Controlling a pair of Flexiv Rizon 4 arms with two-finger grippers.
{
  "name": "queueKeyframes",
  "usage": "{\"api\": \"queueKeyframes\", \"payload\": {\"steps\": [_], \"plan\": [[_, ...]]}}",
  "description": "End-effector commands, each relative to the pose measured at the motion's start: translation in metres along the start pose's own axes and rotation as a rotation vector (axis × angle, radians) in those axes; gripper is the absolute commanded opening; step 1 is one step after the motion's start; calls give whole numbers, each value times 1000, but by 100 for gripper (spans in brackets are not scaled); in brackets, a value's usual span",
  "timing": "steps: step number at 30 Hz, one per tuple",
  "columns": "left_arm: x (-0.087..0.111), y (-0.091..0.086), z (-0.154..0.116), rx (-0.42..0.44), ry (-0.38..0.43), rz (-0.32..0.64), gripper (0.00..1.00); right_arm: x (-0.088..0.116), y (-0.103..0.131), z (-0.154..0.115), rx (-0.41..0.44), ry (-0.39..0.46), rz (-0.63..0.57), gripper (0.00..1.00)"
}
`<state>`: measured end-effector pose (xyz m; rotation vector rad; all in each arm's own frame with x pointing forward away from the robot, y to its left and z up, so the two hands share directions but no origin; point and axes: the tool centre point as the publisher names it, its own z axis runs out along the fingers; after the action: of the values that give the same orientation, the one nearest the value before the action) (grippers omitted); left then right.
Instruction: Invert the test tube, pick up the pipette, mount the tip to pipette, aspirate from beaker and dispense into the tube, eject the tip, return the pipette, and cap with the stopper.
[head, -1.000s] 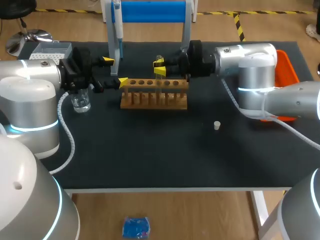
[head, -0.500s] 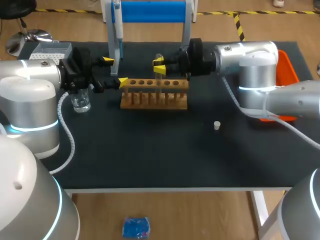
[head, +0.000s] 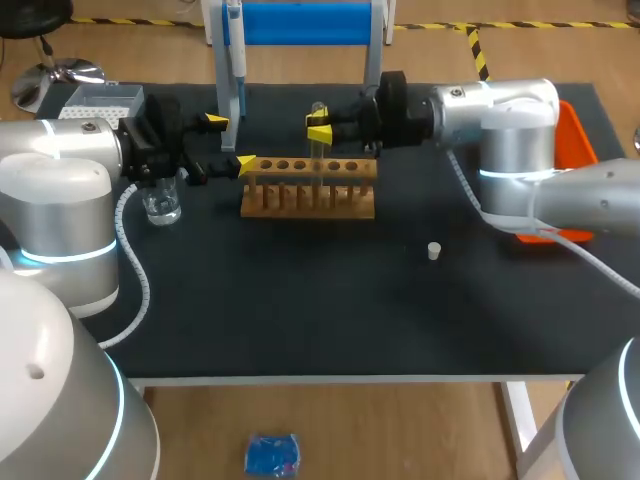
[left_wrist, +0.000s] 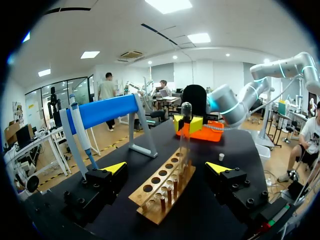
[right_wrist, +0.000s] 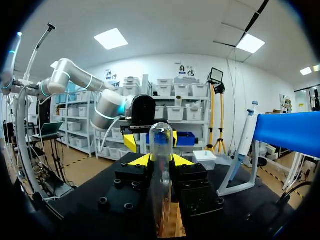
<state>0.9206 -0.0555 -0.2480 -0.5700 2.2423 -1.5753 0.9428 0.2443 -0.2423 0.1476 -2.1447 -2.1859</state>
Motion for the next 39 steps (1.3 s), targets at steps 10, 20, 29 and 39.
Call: {"api": "queueKeyframes", "payload": {"steps": [10, 20, 29, 39], "plan": [[1, 1, 1, 4, -6, 1, 100, 5, 14, -1, 1, -5, -12, 0], [1, 1, 1, 4, -6, 1, 100, 7, 28, -1, -6, -6, -14, 0], [1, 1, 1, 4, -6, 1, 100, 12, 45, -5, -3, -10, -33, 0], [1, 1, 1, 4, -6, 1, 100, 20, 59, -13, 15, -25, -52, 0]]}}
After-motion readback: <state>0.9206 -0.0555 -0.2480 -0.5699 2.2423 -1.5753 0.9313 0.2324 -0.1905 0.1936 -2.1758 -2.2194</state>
